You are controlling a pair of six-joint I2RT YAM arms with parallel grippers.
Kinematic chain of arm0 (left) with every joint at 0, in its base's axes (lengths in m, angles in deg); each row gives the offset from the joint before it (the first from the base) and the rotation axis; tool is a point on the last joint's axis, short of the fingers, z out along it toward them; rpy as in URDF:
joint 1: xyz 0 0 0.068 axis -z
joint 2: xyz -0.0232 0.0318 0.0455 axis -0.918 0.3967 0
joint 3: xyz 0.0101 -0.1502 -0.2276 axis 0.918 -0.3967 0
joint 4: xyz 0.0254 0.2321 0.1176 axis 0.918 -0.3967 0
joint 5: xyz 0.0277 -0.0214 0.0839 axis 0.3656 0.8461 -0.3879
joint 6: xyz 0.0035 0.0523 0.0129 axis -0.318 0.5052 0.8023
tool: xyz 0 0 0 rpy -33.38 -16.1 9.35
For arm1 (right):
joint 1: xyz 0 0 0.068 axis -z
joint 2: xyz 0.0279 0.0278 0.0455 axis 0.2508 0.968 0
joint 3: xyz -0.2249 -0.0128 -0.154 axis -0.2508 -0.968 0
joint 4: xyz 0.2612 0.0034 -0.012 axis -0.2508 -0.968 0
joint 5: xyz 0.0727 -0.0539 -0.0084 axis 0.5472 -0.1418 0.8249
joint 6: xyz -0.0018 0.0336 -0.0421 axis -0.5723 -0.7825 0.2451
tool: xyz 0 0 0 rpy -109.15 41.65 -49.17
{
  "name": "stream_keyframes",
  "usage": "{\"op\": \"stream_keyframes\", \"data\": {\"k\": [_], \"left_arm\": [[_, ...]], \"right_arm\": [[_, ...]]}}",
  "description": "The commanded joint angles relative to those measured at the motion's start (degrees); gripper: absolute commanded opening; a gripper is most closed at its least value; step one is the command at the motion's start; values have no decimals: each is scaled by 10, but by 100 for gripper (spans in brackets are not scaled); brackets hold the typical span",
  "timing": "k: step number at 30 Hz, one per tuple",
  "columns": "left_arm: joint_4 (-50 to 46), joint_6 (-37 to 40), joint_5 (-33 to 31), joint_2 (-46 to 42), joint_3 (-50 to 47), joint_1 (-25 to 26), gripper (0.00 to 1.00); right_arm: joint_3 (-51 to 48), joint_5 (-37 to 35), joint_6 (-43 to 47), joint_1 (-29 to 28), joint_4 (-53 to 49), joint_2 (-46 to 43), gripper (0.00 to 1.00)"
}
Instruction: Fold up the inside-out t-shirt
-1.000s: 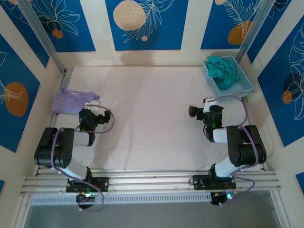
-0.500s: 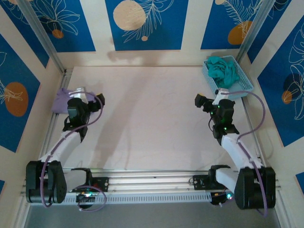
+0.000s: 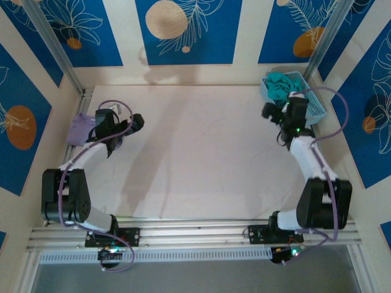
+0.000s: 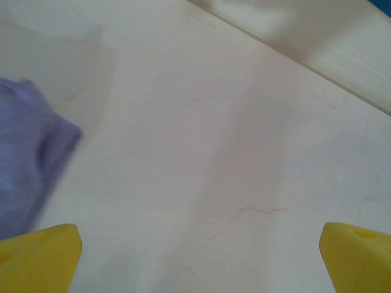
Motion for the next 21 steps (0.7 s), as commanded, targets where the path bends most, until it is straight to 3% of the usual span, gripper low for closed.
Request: {"op": "stream_keyframes", "data": {"k": [1,7,16,21], "left_arm": [[13,-21,66,24,26,27,100],[8,-11,79,43,39,49,100],[16,-15,100,31,29,55,100],[12,-12,105,19,23,58,100]], "right_arm": [[94,-7,-45,57,-77,96,99],[291,42,-78,96,-149,277,96],[545,109,-126,93,-206,496,94],[662,118,-130,82,-229,594,86]]}}
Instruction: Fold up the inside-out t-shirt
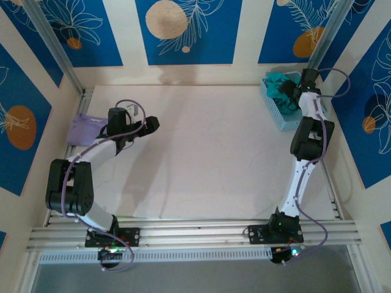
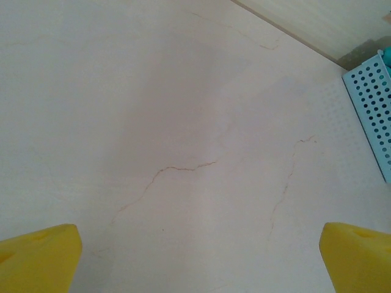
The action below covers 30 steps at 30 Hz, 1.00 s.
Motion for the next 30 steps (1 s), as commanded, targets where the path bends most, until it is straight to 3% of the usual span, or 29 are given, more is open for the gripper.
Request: {"op": "stream_keyframes", "data": {"k": [1,6,9,17,22,27,30], "left_arm": [[6,-4,16,-22,1,5,100],[-10,0,21,-35,0,5,100],[-16,-1,22,-52,-5,8,100],[5,-18,43,-82,-9,20,100],[22,-32,49,-111,-19,25,100],[37,-47,58,-144,-33,30,100],[11,-33,33,-170,-37,30,100]], "right_arm": [[68,30,-11,-9,-37,52,80],[157,56,-3,-13,-70,84,27],[51,40,-3,-26,8,-20,10],[-298,6,-90,-44,371,-319,4],[-418,18,-145,-57,489,-450,3],[-494,27,-144,-117,519,-580,3],[-493,43,-96,-188,449,-641,3]]}}
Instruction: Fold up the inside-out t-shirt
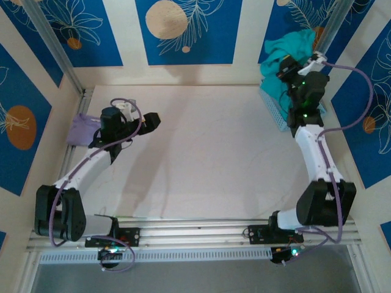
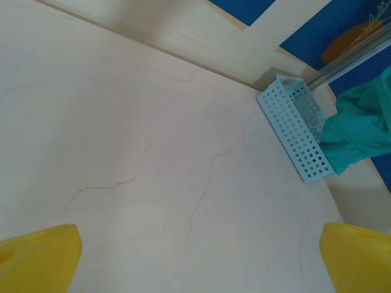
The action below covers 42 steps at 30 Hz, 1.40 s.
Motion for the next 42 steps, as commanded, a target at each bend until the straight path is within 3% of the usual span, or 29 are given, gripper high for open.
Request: {"op": "stream_keyframes", "data": {"k": [1,7,12,13,15,18,20,21,26,30,34,38,42], "left_arm": [[-19,12,-28,-41,-8,5,100],[-99,55,-214,-123,-30,4,100],[-131,66,-316,-198,-52,4,100],[-133,65,-323,-214,-59,4,100],[-139,61,-318,-238,-72,5,100],[-168,55,-281,-253,-92,5,100],[-175,51,-228,-250,-111,6,100],[-165,47,-192,-243,-124,8,100],[-98,46,-79,-122,-125,40,90],[-105,89,-109,-4,-64,103,89],[-61,94,-123,101,-15,114,80],[-51,96,-110,213,54,121,62],[-38,96,-90,302,121,120,32]], "right_arm": [[5,25,48,-81,-33,-67,3],[13,-25,130,-295,-231,-69,3],[17,-55,132,-369,-318,19,9],[26,-42,130,-372,-346,52,19],[81,4,141,-365,-443,129,48],[118,-29,191,-366,-548,172,61],[67,-55,204,-367,-561,148,83],[39,-44,201,-362,-567,142,86],[-42,18,164,-393,-557,178,80],[-84,-44,140,-421,-546,192,80],[-104,-9,129,-421,-491,202,76],[-96,-24,133,-417,-482,233,54],[-98,-54,154,-397,-460,210,25]]}}
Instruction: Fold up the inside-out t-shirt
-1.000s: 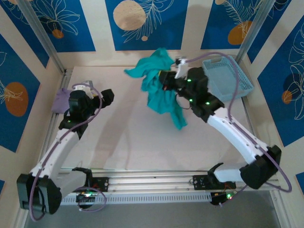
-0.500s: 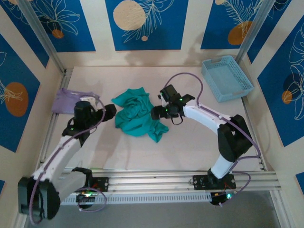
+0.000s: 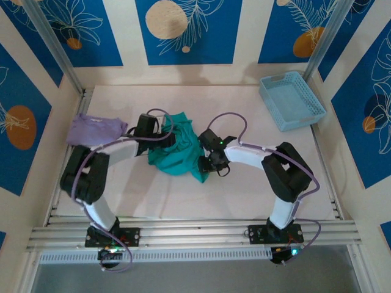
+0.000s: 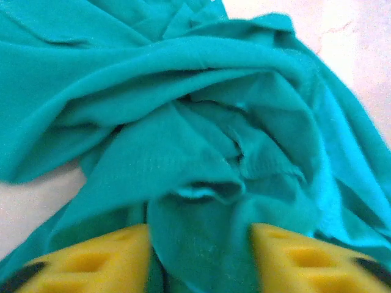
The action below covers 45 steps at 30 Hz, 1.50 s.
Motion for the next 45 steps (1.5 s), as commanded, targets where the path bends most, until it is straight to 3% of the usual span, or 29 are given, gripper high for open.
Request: {"op": "stream_keyframes", "data": {"k": [1,2,3,5,9,12,16,22,28,34,37,39,41,43,45], "left_arm": [[9,9,37,51,57,1,23],[0,9,49,57,77,-2,15],[-5,6,55,48,88,-6,7],[-2,-5,64,-3,90,-20,0],[-4,-30,64,-183,79,-59,0],[-2,-31,5,-312,75,-80,0],[-4,-7,-52,-408,89,-98,0],[-52,28,-135,-465,107,-128,0],[-81,5,-105,-425,104,-132,0],[-165,38,-156,-262,106,-140,0],[-168,37,-107,-181,106,-142,0],[-163,24,-56,-135,112,-142,0],[-152,14,-20,-108,113,-142,0],[-147,12,-8,-91,112,-142,2],[-141,15,-19,-81,105,-142,3]], "right_arm": [[6,-17,13,23,31,-32,16],[10,-17,19,31,34,-50,5],[16,-27,26,39,36,-72,0],[27,-53,42,54,41,-134,0],[41,-65,65,118,78,-308,0],[51,-26,59,193,116,-414,0],[121,-8,78,249,97,-461,0],[205,-49,106,294,26,-462,0],[214,4,92,327,-33,-408,0],[212,12,100,378,-89,-251,0],[213,35,100,384,-83,-151,0],[245,42,110,377,-108,-78,12],[250,-3,129,349,-116,-50,22],[216,-15,135,319,-95,-53,35],[171,25,122,301,-75,-57,45]]}}
